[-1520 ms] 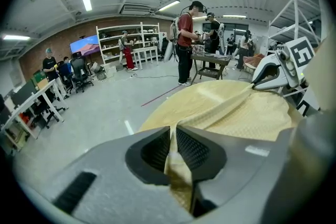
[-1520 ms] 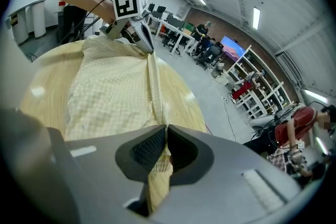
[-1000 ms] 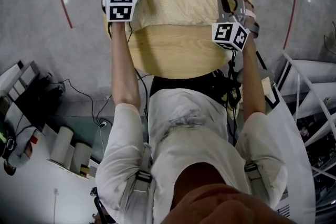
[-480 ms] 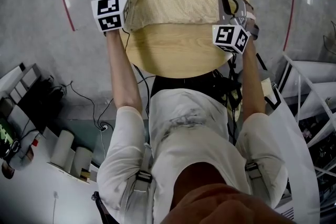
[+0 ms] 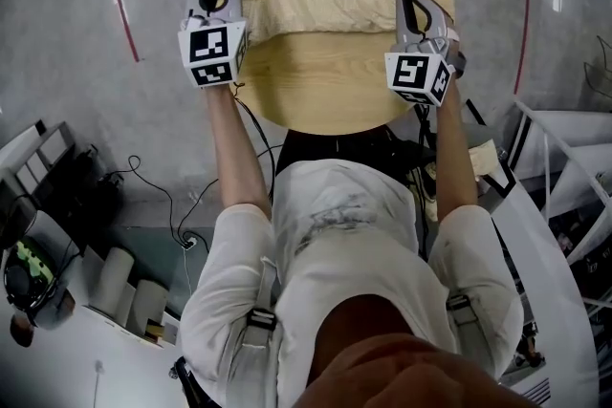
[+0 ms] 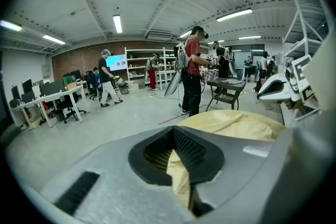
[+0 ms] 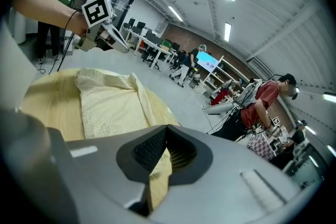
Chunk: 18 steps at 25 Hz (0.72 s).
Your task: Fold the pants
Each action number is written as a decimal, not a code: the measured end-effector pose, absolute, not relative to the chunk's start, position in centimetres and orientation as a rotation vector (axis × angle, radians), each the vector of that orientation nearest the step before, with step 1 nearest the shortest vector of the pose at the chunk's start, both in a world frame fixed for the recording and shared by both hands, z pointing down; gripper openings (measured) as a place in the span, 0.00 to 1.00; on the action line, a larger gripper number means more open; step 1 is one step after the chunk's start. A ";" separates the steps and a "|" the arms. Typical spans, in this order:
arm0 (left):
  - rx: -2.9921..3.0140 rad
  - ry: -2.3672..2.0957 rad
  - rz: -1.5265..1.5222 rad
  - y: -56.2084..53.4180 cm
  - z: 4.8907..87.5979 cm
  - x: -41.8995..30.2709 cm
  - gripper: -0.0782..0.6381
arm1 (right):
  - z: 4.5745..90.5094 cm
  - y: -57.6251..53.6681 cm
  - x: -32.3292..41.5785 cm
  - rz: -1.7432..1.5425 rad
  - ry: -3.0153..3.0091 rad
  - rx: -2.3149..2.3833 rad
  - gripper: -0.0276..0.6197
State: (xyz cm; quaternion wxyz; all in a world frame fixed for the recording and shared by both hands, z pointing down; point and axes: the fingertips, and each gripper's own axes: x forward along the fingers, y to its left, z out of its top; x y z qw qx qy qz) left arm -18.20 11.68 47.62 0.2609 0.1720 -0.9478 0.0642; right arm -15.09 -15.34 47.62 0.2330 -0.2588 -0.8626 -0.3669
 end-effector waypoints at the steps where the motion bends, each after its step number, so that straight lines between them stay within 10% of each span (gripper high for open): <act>1: 0.476 -2.573 0.170 11.6 47.1 -17.4 0.12 | 47.1 -15.0 -14.5 -1.002 -2.378 -0.710 0.06; 18: 0.598 -2.659 0.136 8.1 38.7 -7.0 0.12 | 38.4 -12.2 -5.8 -0.640 -2.593 -0.621 0.06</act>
